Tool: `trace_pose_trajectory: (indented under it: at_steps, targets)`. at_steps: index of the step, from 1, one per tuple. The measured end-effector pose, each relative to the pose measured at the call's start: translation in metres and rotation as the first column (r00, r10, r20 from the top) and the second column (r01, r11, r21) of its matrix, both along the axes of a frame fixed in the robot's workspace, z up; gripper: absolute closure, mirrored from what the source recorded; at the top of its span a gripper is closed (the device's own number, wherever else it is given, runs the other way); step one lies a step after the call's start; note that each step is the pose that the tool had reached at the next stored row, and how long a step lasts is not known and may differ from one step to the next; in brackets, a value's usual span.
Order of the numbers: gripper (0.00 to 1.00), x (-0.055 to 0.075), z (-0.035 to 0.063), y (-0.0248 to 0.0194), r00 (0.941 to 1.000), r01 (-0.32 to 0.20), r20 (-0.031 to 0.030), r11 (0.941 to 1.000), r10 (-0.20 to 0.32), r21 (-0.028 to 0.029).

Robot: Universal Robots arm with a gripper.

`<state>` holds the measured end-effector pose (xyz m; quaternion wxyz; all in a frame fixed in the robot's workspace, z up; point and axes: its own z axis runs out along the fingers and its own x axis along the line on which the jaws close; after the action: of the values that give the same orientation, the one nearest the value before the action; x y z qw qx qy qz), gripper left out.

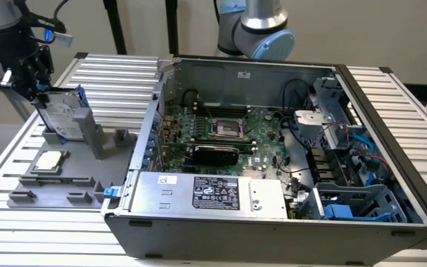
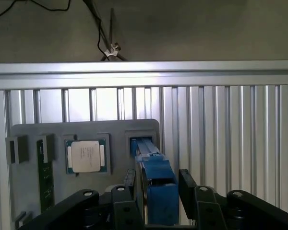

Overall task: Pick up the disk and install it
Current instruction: 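Pick up the disk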

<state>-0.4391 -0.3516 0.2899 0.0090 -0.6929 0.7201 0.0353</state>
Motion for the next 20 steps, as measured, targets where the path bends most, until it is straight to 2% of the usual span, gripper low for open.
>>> trace_pose_trajectory:
  at_steps: [6, 13, 16, 20]
  targets:
    - [0.52, -0.0012, -0.0001, 0.0002, 1.0000, -0.003, 0.0002, 1.0000, 0.003, 0.0000]
    - [0.52, -0.0018, -0.0015, 0.0015, 0.9999, -0.008, 0.0152, 1.0000, 0.008, 0.0000]
    - [0.52, -0.0020, -0.0015, 0.0019, 0.9998, -0.011, 0.0159, 0.9999, 0.011, -0.0004]
    - [0.66, -0.0024, -0.0015, 0.0020, 0.9998, -0.013, 0.0159, 0.9999, 0.013, -0.0006]
